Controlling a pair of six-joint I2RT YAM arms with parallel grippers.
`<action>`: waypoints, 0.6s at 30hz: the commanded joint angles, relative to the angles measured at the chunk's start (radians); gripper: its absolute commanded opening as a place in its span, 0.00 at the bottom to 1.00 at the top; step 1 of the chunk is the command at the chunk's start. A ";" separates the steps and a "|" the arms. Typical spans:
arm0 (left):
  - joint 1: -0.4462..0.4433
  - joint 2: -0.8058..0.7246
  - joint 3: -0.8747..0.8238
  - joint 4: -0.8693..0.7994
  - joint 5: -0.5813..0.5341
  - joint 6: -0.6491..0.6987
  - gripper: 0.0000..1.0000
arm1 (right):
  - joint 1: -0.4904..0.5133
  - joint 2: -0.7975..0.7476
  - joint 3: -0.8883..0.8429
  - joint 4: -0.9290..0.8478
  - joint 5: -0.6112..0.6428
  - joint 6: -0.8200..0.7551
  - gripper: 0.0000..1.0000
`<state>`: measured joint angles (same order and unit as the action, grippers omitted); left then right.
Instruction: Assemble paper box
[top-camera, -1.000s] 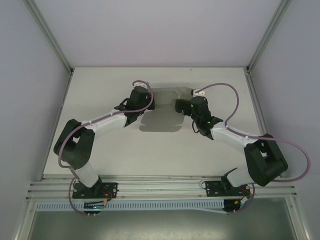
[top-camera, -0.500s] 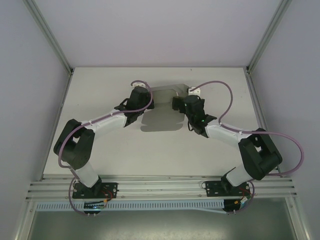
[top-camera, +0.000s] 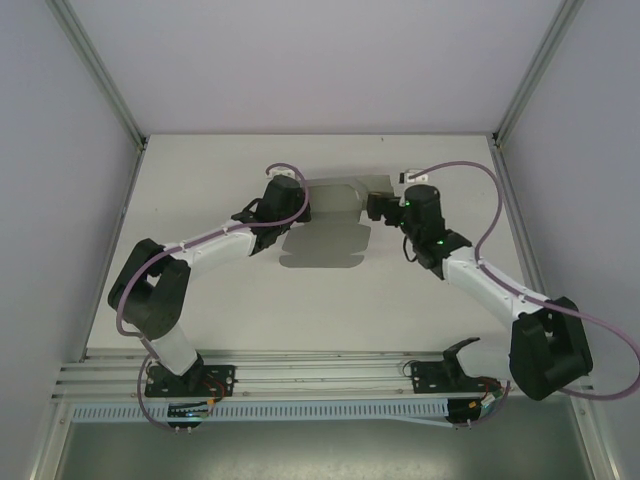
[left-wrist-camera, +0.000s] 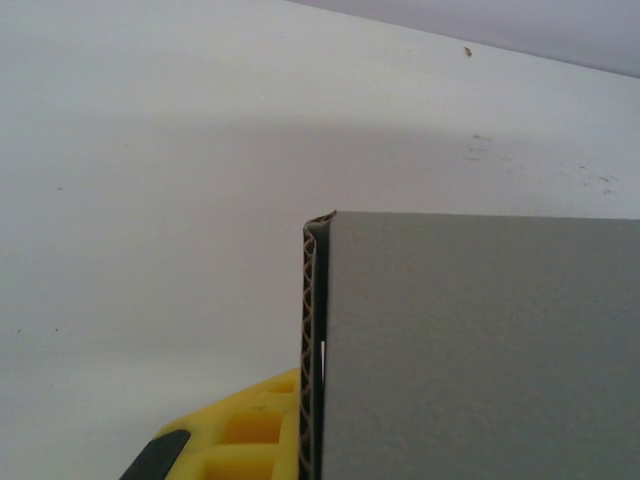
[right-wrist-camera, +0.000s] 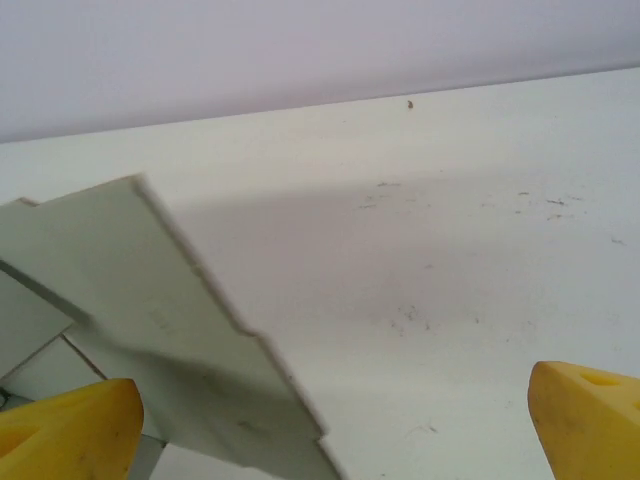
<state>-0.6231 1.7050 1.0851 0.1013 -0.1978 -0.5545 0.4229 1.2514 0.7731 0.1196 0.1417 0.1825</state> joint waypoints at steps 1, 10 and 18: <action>-0.002 -0.008 0.037 -0.011 0.012 0.005 0.00 | -0.065 -0.012 0.011 -0.053 -0.242 -0.073 0.99; -0.002 -0.028 0.043 -0.062 0.023 0.007 0.00 | -0.204 0.092 0.140 -0.162 -0.575 -0.191 0.98; -0.003 -0.019 0.054 -0.072 0.044 0.019 0.00 | -0.235 0.247 0.311 -0.275 -0.784 -0.283 0.86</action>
<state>-0.6231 1.7046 1.1103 0.0410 -0.1761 -0.5507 0.1894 1.4792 1.0290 -0.0895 -0.5289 -0.0414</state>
